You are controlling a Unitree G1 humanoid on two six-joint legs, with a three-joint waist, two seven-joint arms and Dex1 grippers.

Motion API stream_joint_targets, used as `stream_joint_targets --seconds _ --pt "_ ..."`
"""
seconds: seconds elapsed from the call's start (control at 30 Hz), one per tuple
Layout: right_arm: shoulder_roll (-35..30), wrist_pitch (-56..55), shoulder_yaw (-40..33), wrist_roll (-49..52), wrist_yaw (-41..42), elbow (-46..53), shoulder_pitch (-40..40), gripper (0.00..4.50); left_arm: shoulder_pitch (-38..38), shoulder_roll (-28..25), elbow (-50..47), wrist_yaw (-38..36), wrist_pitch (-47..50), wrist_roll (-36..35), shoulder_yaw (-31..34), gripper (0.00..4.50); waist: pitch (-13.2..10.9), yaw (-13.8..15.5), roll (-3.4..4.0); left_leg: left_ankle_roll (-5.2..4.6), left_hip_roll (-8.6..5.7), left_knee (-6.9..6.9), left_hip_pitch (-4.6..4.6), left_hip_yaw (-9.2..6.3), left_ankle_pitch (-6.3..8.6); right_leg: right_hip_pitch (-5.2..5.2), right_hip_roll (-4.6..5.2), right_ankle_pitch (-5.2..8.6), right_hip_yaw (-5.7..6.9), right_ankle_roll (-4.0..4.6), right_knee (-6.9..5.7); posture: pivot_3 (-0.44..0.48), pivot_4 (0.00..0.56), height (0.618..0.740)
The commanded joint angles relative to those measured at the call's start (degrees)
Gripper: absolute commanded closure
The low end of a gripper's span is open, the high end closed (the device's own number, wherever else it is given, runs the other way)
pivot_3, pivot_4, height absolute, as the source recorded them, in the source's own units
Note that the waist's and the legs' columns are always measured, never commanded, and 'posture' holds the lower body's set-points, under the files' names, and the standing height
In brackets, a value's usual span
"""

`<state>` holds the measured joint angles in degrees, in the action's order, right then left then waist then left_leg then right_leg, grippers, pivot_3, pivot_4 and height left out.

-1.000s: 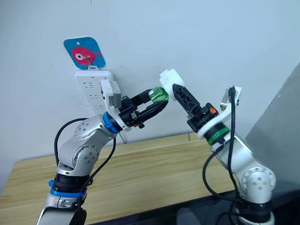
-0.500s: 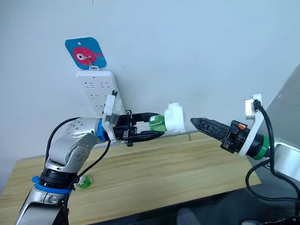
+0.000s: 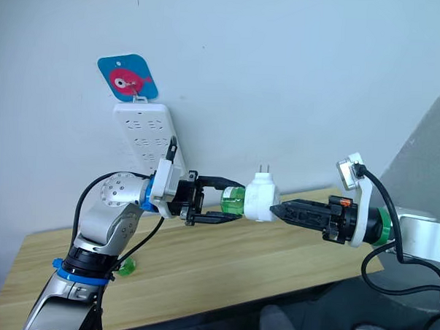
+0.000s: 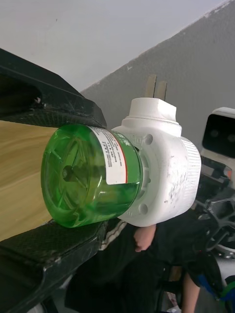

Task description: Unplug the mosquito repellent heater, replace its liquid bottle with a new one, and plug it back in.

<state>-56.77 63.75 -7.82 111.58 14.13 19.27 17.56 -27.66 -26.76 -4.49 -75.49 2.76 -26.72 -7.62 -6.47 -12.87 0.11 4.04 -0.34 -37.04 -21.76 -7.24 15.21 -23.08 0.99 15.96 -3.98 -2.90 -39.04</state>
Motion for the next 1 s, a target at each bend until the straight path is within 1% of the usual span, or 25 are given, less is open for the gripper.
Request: stream_joint_targets --seconds 0.03,0.3,0.43,0.6,0.7,0.8,1.0 --pt "1.2 -0.3 0.8 1.4 0.6 -1.0 2.6 0.00 -0.3 -0.1 -0.4 -0.7 -2.4 0.2 0.2 2.20 0.0 0.1 0.00 0.00 0.00 -0.01 0.00 0.00 0.00 0.00 0.00 -0.01 0.00 0.00 0.00 -0.265 0.069 0.720" --pt "4.2 -0.3 5.6 1.4 -3.2 -2.9 6.2 0.00 -0.4 0.3 -0.2 -0.4 -2.8 0.2 -0.1 2.20 0.0 0.2 0.00 0.00 0.00 -0.01 0.00 0.00 0.00 0.00 0.01 -0.03 -0.01 0.00 0.00 -0.263 0.069 0.720" --pt "6.3 0.1 6.1 1.4 -3.5 -4.5 8.0 0.00 -0.5 0.4 -0.2 -0.4 -3.2 0.4 -0.4 2.20 0.0 0.2 0.00 0.00 0.00 -0.01 0.00 0.00 0.00 0.00 0.01 -0.12 -0.01 0.14 0.00 -0.258 0.070 0.720" --pt "6.9 1.0 6.5 1.4 -3.4 -5.3 8.9 0.00 -0.3 0.4 -0.3 0.0 -3.4 0.6 -0.5 2.20 0.0 0.2 0.00 0.00 0.00 -0.02 -0.01 -0.02 0.00 0.00 0.01 -0.12 0.00 0.15 0.00 -0.252 0.071 0.720" --pt "6.9 1.6 6.8 1.4 -3.1 -5.7 9.0 0.59 -0.3 0.6 -0.1 0.5 -3.7 0.8 -0.3 2.20 0.0 0.2 0.00 0.00 0.00 -0.02 -0.01 -0.03 0.00 0.00 0.01 -0.12 0.01 0.15 0.00 -0.247 0.072 0.720" --pt "6.9 2.2 7.1 1.4 -2.9 -5.6 9.1 1.50 -0.4 1.0 0.0 1.3 -4.0 1.2 -0.2 2.20 0.0 0.2 0.00 0.00 0.00 -0.02 -0.01 -0.03 0.00 0.00 0.01 -0.12 0.01 0.14 0.00 -0.247 0.072 0.720" --pt "7.0 2.4 7.4 1.4 -3.1 -5.2 9.3 1.51 -0.5 1.5 0.2 1.9 -4.3 1.7 -0.3 2.20 0.0 0.3 0.00 0.00 0.00 -0.02 -0.01 -0.02 0.00 0.00 0.01 -0.13 0.01 0.15 -0.01 -0.245 0.072 0.720"
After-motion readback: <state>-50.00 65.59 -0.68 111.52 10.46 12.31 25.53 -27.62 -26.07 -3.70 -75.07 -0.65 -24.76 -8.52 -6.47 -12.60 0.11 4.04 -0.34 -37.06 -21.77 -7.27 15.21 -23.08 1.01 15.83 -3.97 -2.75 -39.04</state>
